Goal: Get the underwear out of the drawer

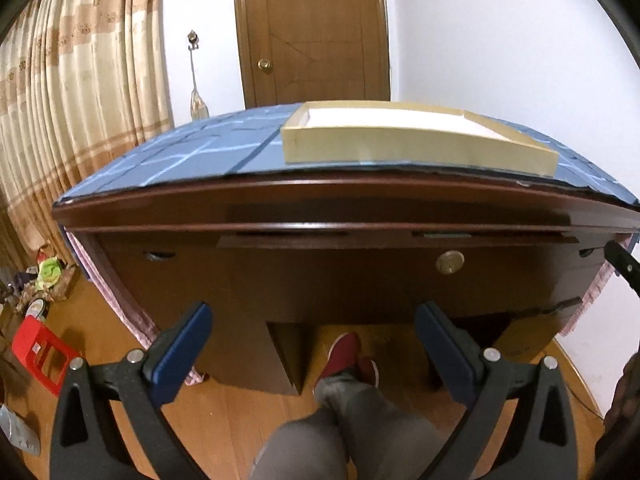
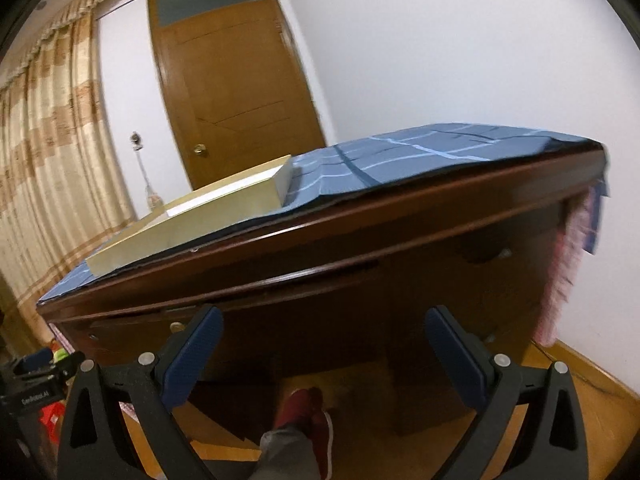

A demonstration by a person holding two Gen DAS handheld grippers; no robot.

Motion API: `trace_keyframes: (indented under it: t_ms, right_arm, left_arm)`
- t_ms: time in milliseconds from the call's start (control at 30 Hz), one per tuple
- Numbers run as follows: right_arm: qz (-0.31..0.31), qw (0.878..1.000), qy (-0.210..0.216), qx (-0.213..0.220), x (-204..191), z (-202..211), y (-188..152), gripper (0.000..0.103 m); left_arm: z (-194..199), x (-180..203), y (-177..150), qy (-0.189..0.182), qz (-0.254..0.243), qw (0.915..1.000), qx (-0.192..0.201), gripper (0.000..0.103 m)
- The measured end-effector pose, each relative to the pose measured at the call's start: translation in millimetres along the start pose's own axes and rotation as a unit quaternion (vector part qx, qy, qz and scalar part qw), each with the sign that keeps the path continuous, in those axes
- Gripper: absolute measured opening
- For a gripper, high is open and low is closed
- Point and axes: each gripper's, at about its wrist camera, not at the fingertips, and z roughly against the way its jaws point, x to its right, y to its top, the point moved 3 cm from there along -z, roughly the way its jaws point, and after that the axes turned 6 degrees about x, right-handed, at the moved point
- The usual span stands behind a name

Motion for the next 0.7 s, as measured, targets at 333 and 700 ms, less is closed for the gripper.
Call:
trace_keyframes:
  t_ms: [333, 700]
  right_arm:
    - [-0.002, 0.999, 0.036, -0.039, 22, -64, 3, 0.102]
    - [0.012, 0.994, 0.083, -0.064, 25, -105, -3, 0.102]
  left_arm:
    - [-25, -2, 9, 0.010, 0.025, 0.9996, 0.001, 0.103]
    - [-48, 1, 12, 0.029, 0.021, 0.9992, -0.015, 0.103]
